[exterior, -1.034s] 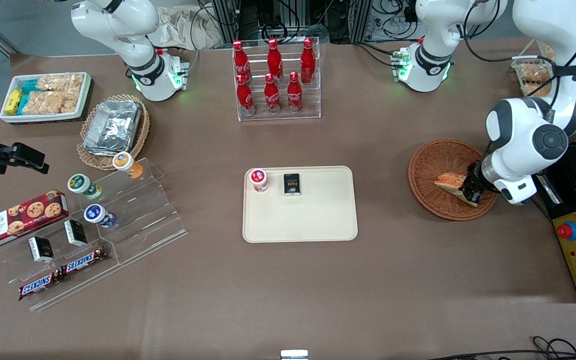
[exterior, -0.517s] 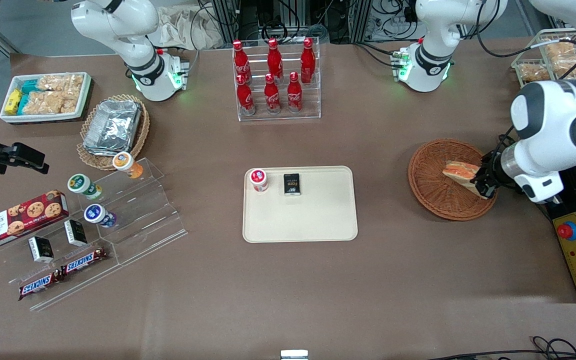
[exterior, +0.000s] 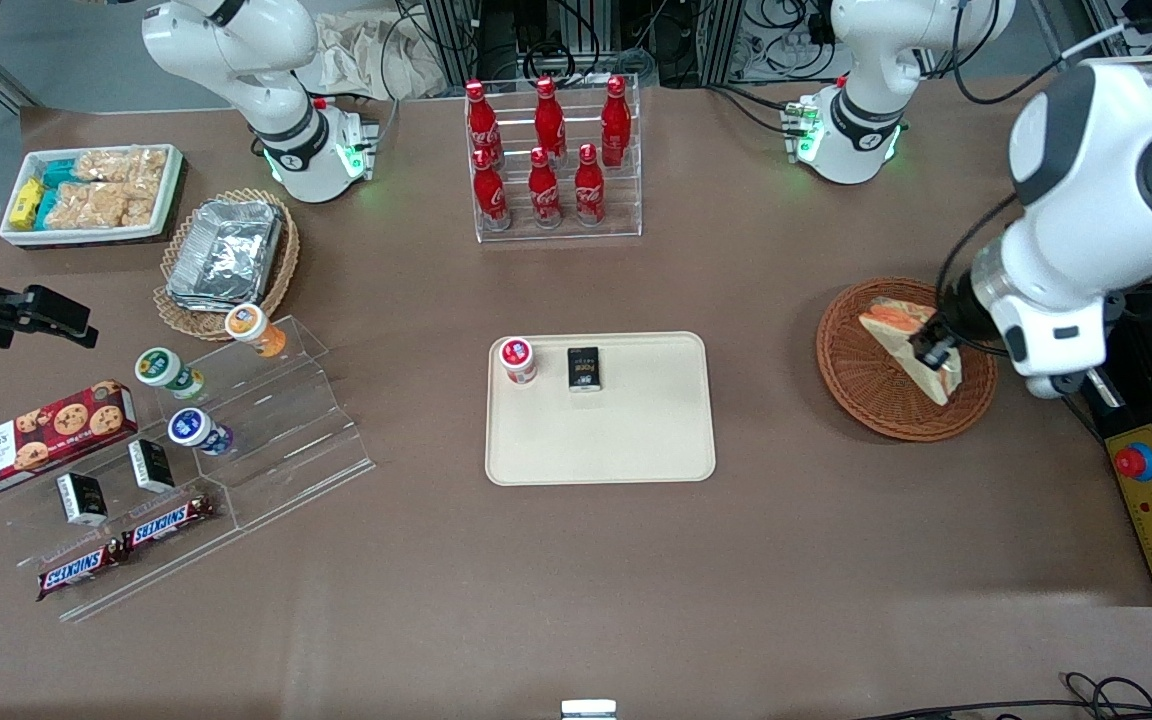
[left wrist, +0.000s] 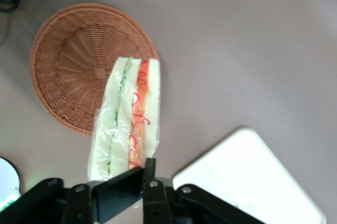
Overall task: Place sandwich from basket to tray
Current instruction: 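Lift the sandwich up out of the basket with the left gripper, then carry the sandwich over the cream tray beside the black box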
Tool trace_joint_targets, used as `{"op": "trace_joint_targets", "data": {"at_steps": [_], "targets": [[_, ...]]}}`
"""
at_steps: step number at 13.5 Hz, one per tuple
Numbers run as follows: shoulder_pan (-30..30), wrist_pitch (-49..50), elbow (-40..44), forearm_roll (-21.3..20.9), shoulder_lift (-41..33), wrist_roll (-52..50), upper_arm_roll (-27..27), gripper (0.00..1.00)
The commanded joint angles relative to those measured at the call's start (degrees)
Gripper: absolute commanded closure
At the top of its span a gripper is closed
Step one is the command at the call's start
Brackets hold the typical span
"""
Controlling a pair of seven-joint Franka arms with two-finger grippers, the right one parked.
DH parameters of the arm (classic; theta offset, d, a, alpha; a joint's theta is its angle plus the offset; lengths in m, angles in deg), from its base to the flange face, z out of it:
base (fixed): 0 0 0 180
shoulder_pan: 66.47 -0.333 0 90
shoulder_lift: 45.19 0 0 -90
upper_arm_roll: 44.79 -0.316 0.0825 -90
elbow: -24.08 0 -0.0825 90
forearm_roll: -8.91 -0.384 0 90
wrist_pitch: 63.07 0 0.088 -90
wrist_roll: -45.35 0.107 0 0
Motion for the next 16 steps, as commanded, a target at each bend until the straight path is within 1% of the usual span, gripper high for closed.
{"op": "trace_joint_targets", "data": {"at_steps": [1,3,4,5,7,9,10,11,13,16], "targets": [[0.0,2.4,6.5,-0.3,1.3,2.7,5.6,1.0],[0.0,0.9,6.8,-0.4,1.5,4.5,10.7,1.0],[0.0,-1.3,6.7,-0.4,1.6,6.0,12.7,1.0],[0.1,-3.6,6.6,-0.4,2.5,6.9,14.5,1.0],[0.6,-8.0,6.2,-1.8,5.7,7.1,18.7,1.0],[3.7,-14.0,6.1,-4.7,9.5,6.9,19.6,1.0],[5.1,-17.1,6.0,-4.8,11.6,6.9,19.5,1.0],[5.4,-19.6,6.0,-5.2,13.8,7.2,19.5,1.0],[6.8,-23.0,6.1,-9.3,18.3,7.3,19.6,1.0],[7.9,-27.7,5.8,-12.1,24.0,7.2,19.5,1.0]]}}
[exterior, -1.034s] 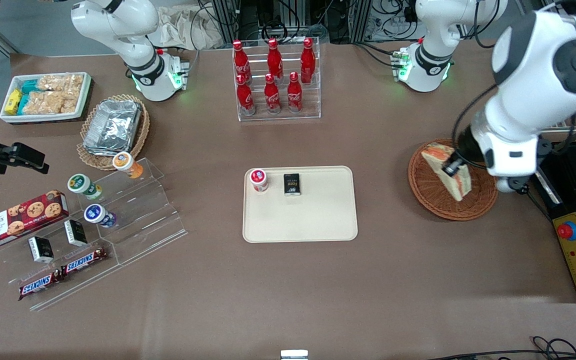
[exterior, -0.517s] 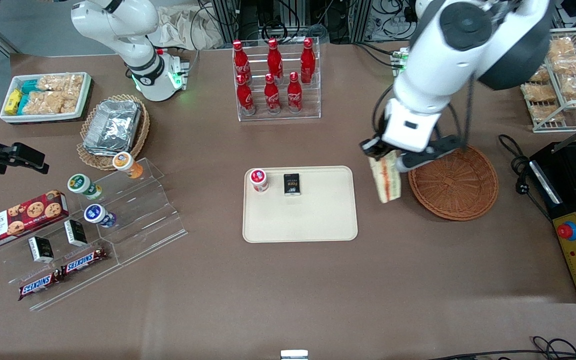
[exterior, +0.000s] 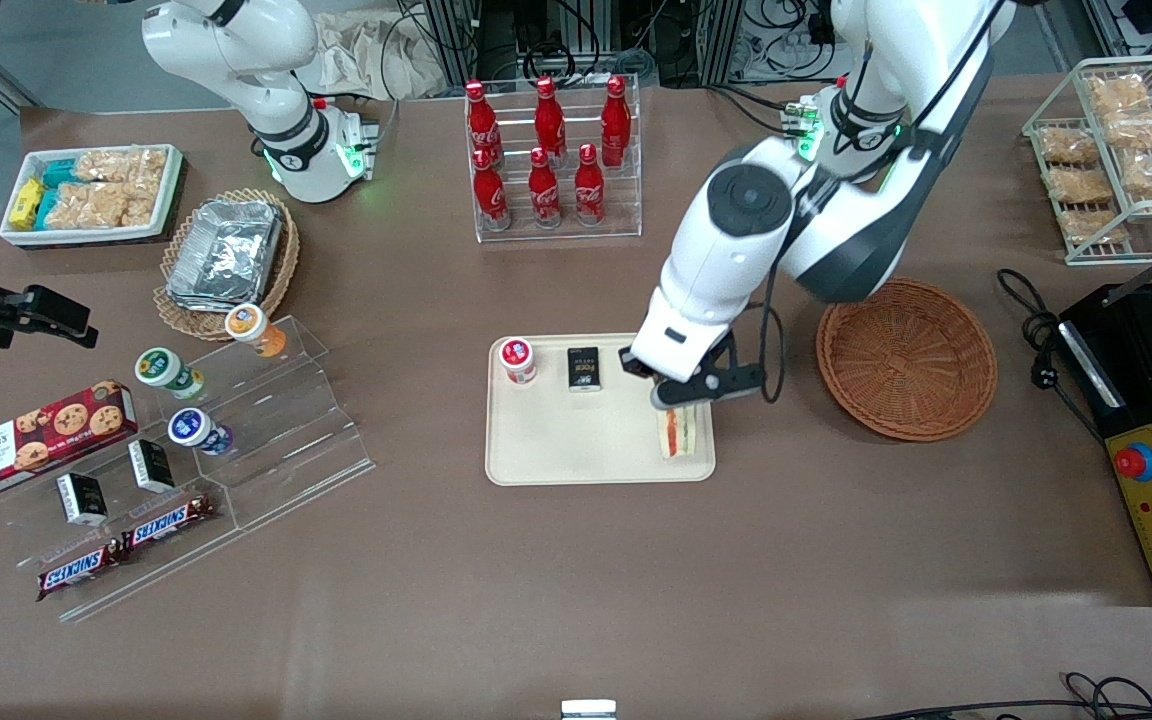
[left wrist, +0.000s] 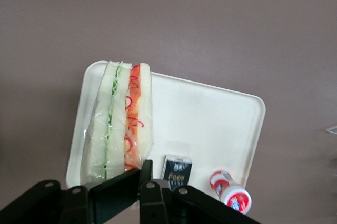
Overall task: Place sandwich from basket to tray
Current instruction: 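Carry the sandwich over the cream tray beside the black box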
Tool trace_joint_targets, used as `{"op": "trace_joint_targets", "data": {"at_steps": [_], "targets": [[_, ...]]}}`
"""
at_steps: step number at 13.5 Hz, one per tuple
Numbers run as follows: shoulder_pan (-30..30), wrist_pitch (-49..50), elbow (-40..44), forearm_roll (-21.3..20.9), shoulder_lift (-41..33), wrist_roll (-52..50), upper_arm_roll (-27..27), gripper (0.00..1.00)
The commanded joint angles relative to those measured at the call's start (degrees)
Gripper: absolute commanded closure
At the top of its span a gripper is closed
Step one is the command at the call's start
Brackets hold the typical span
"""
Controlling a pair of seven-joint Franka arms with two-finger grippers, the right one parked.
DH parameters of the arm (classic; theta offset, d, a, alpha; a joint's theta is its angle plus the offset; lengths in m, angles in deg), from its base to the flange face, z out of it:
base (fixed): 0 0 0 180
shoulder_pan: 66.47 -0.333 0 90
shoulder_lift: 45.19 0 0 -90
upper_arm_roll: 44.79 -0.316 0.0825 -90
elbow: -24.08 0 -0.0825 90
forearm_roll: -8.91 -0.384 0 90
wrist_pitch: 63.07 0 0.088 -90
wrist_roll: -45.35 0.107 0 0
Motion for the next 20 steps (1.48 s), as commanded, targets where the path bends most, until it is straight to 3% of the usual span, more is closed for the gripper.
{"op": "trace_joint_targets", "data": {"at_steps": [1,6,16,17,18,19,20], "targets": [[1.0,-2.2,1.4,-3.1,4.5,0.5,0.0,1.0],[1.4,-4.8,0.5,-8.5,10.0,-0.4,-0.1,1.0],[0.6,-3.7,-5.2,-8.7,9.2,-2.8,-0.5,1.0],[0.6,-3.8,-5.1,-8.7,9.4,-3.2,-0.5,0.88],[0.6,-3.7,-5.2,-8.8,9.4,-3.0,-0.5,0.15],[0.5,-3.7,-5.2,-9.5,9.6,-3.4,-0.5,0.0],[0.5,-3.7,-5.1,-9.5,9.7,-3.4,-0.5,0.0]]}}
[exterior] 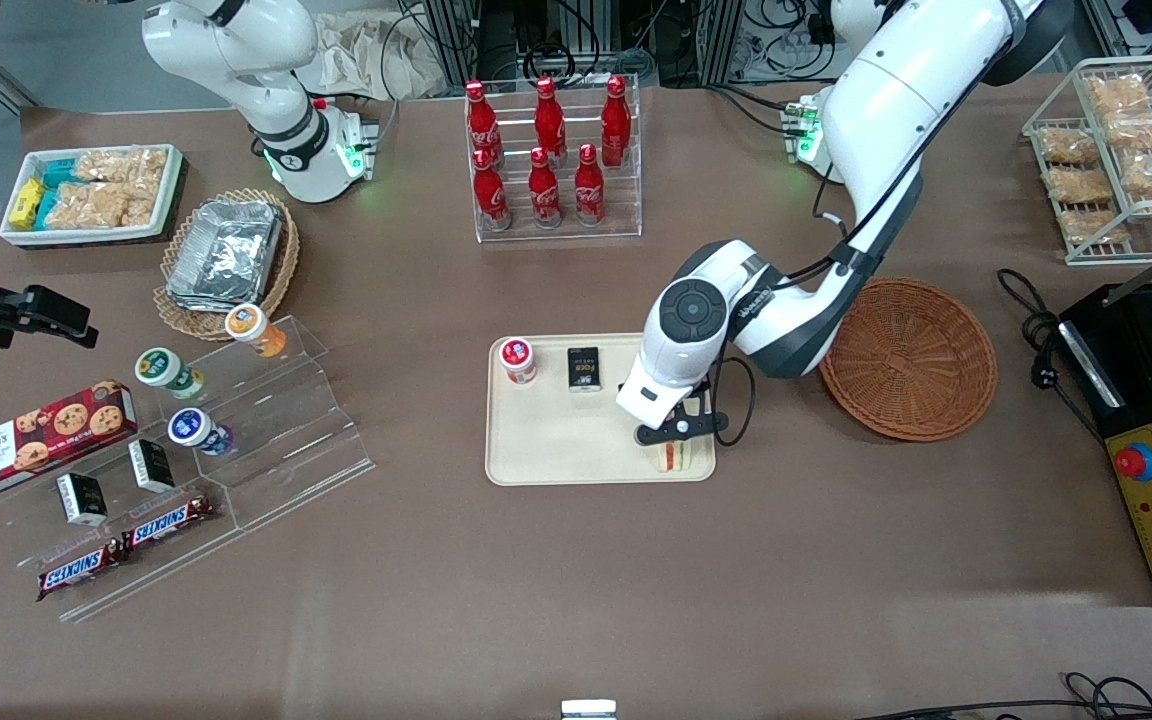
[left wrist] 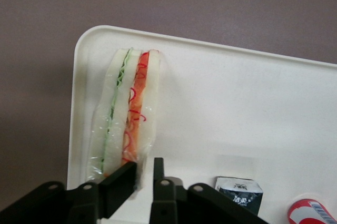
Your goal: Place sandwich from basket to tray
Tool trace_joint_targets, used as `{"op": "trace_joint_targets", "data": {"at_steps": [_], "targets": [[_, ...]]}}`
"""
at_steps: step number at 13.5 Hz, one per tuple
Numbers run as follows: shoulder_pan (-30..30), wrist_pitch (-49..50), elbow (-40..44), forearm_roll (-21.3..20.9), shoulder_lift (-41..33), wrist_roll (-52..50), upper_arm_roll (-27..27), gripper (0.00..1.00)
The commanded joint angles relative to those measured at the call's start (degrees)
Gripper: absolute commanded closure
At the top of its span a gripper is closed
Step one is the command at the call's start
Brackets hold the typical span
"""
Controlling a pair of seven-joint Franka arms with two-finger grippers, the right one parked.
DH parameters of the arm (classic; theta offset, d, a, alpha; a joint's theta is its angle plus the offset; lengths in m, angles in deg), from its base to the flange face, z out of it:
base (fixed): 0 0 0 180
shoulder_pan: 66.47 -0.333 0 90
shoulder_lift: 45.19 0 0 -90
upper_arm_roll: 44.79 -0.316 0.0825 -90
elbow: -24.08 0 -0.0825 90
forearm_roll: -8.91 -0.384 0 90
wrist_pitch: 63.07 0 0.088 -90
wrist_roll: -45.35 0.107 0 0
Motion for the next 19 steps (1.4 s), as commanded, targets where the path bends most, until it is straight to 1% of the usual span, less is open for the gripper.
{"op": "trace_joint_targets", "data": {"at_steps": [1,3,4,5,6,8,10,12,13,14,15,16,17,18,19], "targets": [[-0.1,0.4,-1.0,-1.5,-1.0,-1.9,-0.1,0.0],[-1.3,1.8,0.1,-0.8,-2.5,-2.0,0.0,0.0],[-1.7,4.8,1.9,-0.2,-3.5,-2.1,0.0,0.0],[-1.7,9.1,4.8,0.0,-4.4,-2.1,0.1,0.0],[-1.8,13.6,8.1,1.2,-5.1,-2.0,0.1,0.0],[-2.0,19.4,15.6,4.7,-6.2,-2.1,0.0,0.0],[-6.0,23.8,19.7,7.9,-9.6,-1.7,0.0,0.0],[-10.9,30.1,20.3,12.0,-14.8,-0.1,0.0,0.0],[-11.6,32.1,20.4,12.2,-17.5,1.8,-0.3,0.0],[-11.2,33.6,20.4,12.4,-19.7,3.8,-3.5,0.0],[-10.4,34.7,20.4,13.7,-21.6,5.4,-8.3,0.0],[-8.6,35.6,20.3,15.9,-24.0,8.9,-12.5,0.0],[-6.5,37.1,19.9,16.7,-26.4,13.6,-17.7,0.0],[-3.9,39.4,19.2,16.1,-28.5,17.9,-22.5,0.0],[-2.6,39.9,17.3,15.9,-30.8,21.0,-25.7,0.0]]}}
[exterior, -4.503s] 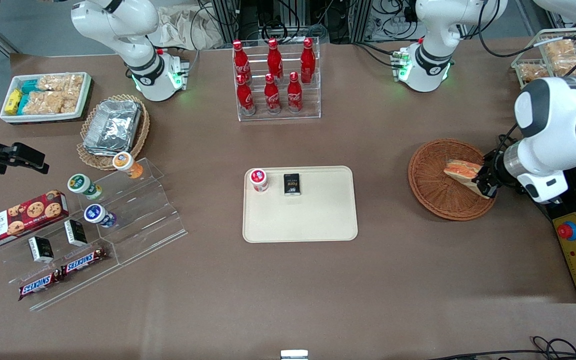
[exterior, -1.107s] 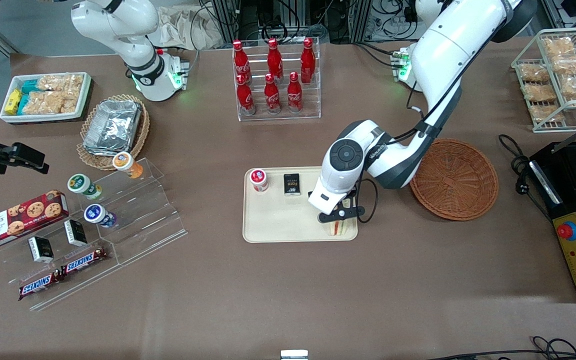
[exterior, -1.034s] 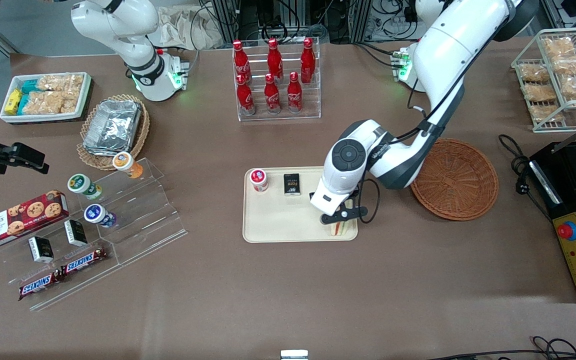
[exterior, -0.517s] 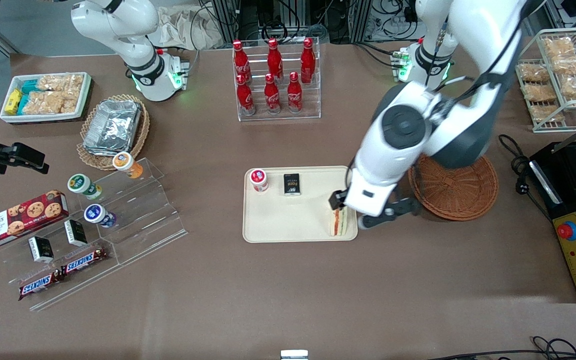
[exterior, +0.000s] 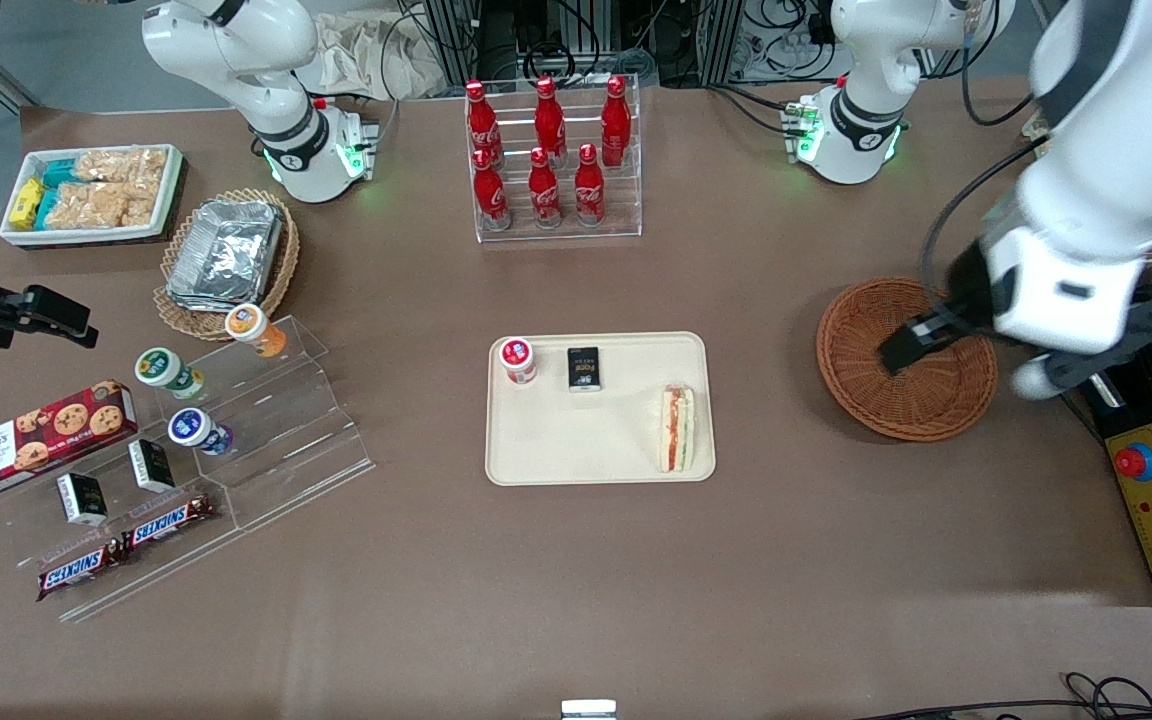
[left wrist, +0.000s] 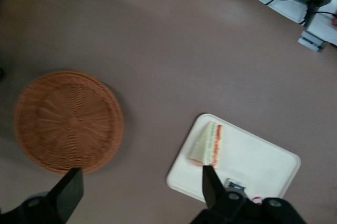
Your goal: Place sandwich from basket to tray
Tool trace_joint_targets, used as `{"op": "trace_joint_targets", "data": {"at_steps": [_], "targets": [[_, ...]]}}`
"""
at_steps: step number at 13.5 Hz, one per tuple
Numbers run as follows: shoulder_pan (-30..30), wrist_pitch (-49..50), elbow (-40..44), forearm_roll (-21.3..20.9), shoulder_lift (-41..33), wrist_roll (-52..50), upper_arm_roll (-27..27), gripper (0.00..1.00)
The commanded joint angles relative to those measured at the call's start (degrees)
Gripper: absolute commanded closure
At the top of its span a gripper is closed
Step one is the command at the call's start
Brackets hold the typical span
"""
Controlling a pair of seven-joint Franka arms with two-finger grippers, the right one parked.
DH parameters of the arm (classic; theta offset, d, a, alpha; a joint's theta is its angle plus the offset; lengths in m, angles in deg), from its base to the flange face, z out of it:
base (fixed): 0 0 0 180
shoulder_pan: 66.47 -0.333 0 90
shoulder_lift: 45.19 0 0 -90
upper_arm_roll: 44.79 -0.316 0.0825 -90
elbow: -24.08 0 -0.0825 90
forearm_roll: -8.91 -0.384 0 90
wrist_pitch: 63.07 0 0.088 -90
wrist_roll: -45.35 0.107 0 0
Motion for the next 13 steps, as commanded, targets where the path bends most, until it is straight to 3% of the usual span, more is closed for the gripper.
{"op": "trace_joint_targets", "data": {"at_steps": [1,3,6,9,13], "targets": [[3.9,1.0,-6.4,0.7,-7.3,9.8,-8.3,0.0],[3.7,-1.4,-13.4,0.6,-11.8,19.2,-10.8,0.0],[3.5,-8.7,-24.4,0.5,-17.4,24.0,-11.9,0.0],[3.5,-3.3,-22.3,0.4,-17.5,32.8,-13.7,0.0],[3.6,-2.1,-19.5,0.5,-15.5,32.6,-13.4,0.0]]}}
